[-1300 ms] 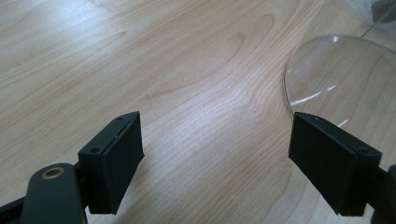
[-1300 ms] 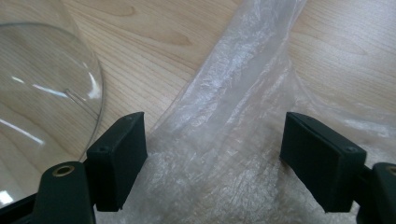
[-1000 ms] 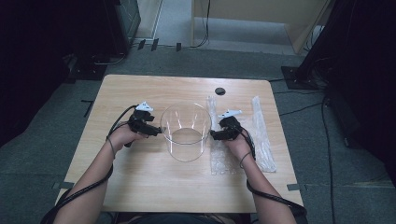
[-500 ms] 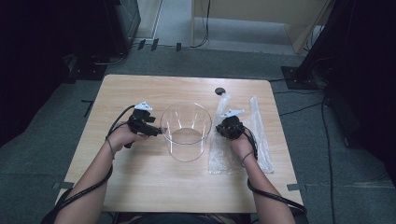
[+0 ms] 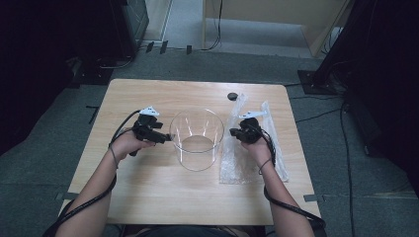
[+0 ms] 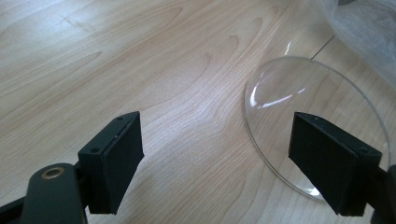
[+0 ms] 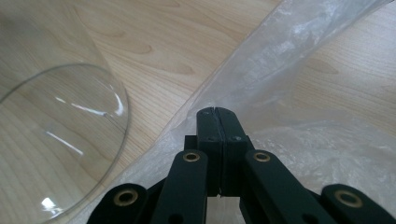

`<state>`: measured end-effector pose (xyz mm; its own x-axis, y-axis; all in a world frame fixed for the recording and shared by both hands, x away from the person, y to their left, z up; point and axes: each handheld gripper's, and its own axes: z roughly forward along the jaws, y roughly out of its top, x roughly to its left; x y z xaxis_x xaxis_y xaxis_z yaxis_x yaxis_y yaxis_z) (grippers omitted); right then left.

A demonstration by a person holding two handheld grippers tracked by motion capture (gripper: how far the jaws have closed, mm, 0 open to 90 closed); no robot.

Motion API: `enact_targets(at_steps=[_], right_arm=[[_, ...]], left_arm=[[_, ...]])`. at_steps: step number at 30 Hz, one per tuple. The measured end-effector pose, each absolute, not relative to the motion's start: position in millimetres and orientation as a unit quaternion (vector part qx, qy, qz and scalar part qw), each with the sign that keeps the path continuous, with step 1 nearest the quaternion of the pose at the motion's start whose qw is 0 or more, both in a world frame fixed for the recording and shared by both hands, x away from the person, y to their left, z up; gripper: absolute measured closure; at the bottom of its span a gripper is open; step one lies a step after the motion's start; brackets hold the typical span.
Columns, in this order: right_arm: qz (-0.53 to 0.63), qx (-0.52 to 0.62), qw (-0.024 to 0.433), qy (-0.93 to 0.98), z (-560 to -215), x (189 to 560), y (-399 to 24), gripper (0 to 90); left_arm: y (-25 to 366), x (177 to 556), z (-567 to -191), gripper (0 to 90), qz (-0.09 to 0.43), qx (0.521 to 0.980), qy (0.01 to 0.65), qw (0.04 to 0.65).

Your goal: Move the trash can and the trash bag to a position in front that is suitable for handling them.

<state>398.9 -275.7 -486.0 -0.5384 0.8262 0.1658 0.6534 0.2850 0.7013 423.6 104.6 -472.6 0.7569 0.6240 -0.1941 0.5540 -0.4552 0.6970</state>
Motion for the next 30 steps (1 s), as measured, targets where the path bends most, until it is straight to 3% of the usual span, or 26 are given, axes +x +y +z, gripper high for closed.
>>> enact_targets(at_steps=[30], right_arm=[[0.421, 0.438, 0.110, 0.787, -430, 385, -277, 90.0]], left_arm=[[115, 417, -442, 17.1, 0.036, 0.847, 0.341, 0.406]])
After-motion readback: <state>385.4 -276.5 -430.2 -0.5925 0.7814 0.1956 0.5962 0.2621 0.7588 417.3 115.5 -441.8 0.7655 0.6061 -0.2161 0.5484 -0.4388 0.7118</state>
